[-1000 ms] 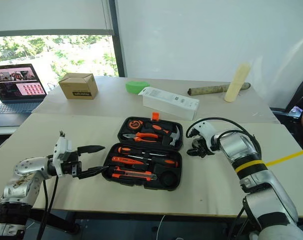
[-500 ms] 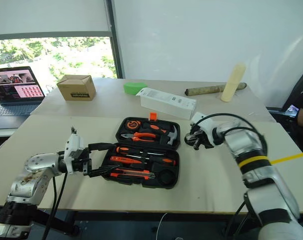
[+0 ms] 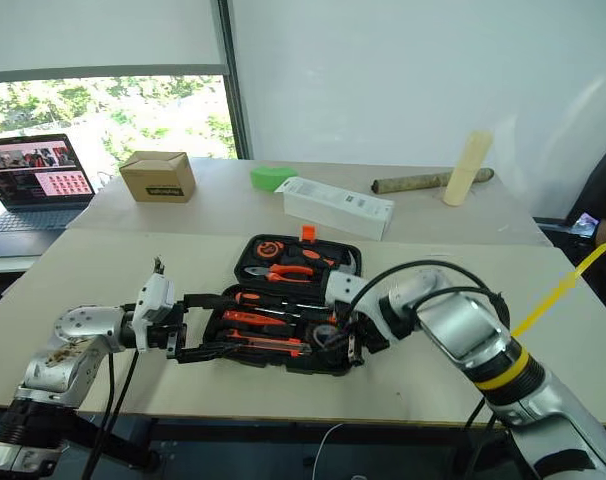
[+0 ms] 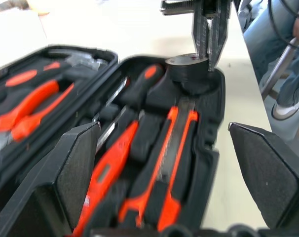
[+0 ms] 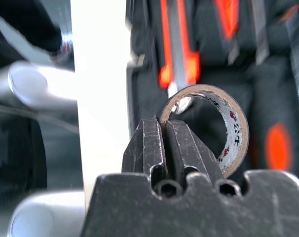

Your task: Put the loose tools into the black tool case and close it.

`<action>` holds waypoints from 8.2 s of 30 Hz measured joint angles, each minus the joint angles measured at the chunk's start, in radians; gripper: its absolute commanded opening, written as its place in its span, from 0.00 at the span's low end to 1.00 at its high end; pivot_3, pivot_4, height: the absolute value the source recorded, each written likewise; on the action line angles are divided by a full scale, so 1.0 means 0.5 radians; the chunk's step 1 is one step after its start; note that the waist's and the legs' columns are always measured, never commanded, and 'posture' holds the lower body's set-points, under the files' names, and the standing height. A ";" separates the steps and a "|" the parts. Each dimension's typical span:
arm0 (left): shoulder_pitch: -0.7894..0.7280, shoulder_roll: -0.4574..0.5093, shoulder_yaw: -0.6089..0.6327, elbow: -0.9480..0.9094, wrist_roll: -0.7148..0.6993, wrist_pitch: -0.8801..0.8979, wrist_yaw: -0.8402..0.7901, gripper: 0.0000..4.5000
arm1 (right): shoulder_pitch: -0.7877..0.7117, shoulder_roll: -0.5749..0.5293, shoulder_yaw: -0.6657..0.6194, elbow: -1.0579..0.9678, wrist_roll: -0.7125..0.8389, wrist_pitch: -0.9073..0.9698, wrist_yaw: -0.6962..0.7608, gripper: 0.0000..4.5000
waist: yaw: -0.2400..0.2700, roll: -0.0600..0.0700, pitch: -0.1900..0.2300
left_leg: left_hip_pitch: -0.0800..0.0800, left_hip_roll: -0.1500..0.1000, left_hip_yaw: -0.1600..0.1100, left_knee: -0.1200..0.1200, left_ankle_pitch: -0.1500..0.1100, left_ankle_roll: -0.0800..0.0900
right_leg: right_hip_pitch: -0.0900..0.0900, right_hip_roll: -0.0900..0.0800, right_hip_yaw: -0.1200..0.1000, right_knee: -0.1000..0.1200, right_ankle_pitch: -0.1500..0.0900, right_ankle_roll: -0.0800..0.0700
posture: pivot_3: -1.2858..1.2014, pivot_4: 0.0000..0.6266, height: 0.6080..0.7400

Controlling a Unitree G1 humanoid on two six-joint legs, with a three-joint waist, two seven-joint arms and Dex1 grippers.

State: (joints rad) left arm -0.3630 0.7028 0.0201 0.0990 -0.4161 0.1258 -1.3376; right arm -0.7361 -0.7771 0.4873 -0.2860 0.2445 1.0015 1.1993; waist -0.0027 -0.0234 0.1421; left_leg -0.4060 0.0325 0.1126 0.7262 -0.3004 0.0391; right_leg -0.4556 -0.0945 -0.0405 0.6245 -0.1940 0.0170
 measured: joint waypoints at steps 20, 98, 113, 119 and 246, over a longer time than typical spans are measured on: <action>0.016 0.072 0.185 0.239 0.050 0.000 0.193 0.94 | 0.202 -0.116 -0.553 0.020 0.267 -0.491 0.141 0.60 | 0.030 -0.001 0.000 | 0.001 0.000 -0.001 0.004 -0.004 0.007 | 0.003 0.000 0.000 0.000 0.000 0.001 | 0.52 0.24 1.00; -0.210 -0.137 -0.097 0.440 0.500 0.269 0.601 0.01 | 0.358 0.350 -0.459 0.694 -0.618 -1.235 -0.605 0.00 | -0.024 -0.005 0.001 | 0.009 0.001 0.002 -0.013 0.008 -0.002 | 0.007 0.003 0.003 -0.001 0.005 -0.003 | 0.52 0.24 1.00; -0.242 0.201 0.147 0.408 0.278 0.995 0.595 0.64 | 0.396 0.197 -0.748 0.209 -0.112 -0.276 -0.443 0.69 | -0.020 -0.005 0.001 | 0.008 0.003 -0.001 -0.009 0.009 -0.003 | 0.004 0.004 0.004 0.004 0.005 -0.003 | 0.52 0.24 1.00; -0.634 0.133 0.107 0.424 0.128 1.721 0.676 0.74 | -0.110 0.403 -0.809 0.486 0.023 0.498 -0.722 0.79 | -0.004 -0.007 0.002 | 0.004 -0.001 -0.003 0.001 0.008 -0.002 | 0.003 0.003 0.004 0.007 0.005 -0.003 | 0.52 0.24 1.00; -0.795 -0.296 -0.243 0.622 0.310 0.101 0.061 0.00 | 1.468 0.596 -0.826 -0.523 0.133 -0.839 -1.239 0.99 | 0.018 -0.015 0.002 | 0.033 -0.001 -0.003 -0.020 0.003 0.009 | 0.037 0.006 0.004 -0.020 0.004 -0.002 | 0.52 0.24 1.00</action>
State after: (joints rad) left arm -0.7604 0.5550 -0.1014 0.4100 -0.2610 0.1762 -1.3072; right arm -0.0023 -0.4792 0.0741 -0.5475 0.3108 0.5818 0.5800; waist 0.0063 -0.0311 0.1433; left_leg -0.3894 0.0319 0.1112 0.7163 -0.2991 0.0435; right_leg -0.4373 -0.0917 -0.0386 0.6147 -0.1919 0.0160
